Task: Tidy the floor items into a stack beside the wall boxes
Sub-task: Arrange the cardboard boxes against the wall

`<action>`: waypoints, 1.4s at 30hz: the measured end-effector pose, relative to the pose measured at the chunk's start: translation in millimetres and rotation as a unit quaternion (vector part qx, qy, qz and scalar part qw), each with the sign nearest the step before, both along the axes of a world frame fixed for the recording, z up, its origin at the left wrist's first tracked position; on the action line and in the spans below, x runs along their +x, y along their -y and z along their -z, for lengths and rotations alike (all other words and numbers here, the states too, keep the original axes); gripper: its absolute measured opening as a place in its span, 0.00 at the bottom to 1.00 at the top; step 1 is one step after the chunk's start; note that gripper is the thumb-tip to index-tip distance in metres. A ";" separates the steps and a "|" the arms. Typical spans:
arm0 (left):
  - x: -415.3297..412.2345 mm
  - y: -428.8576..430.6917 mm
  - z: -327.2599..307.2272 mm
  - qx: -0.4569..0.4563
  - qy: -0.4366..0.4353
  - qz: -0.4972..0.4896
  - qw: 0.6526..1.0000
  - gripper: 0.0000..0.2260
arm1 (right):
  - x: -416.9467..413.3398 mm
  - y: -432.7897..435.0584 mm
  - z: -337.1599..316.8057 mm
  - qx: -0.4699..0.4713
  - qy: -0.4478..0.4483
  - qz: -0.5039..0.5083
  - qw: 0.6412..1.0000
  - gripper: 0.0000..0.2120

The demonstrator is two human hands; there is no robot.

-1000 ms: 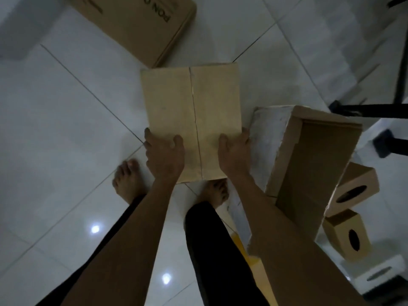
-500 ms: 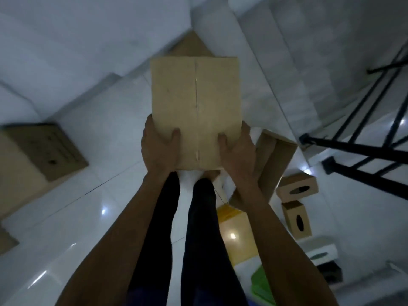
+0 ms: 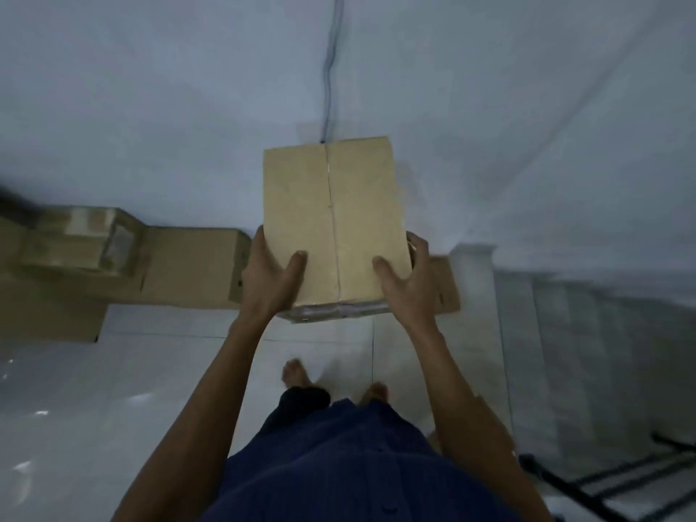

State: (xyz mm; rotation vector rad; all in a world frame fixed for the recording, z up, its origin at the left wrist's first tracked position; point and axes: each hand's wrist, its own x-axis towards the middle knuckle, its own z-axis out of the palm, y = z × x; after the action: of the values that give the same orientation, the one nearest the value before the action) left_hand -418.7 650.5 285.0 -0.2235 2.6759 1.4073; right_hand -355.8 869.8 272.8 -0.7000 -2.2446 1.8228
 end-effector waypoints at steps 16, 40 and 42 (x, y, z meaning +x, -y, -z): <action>23.3 366.1 -44.4 -0.183 0.018 -0.163 0.969 0.47 | -147.2 393.8 -39.4 0.069 -0.034 -0.313 0.947 0.29; -251.4 728.2 288.0 -0.074 0.138 -0.265 0.952 0.58 | -464.6 788.8 277.0 0.137 0.048 -0.412 0.900 0.23; -263.8 737.1 311.3 -0.077 0.156 -0.262 0.949 0.57 | -479.1 801.6 298.9 0.148 0.054 -0.412 0.897 0.24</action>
State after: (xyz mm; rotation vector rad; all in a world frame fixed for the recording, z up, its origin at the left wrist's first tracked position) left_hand -682.6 -86.6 -26.3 -1.1394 2.5528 1.1346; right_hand -834.9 68.2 -26.1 0.2809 -3.0915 1.6375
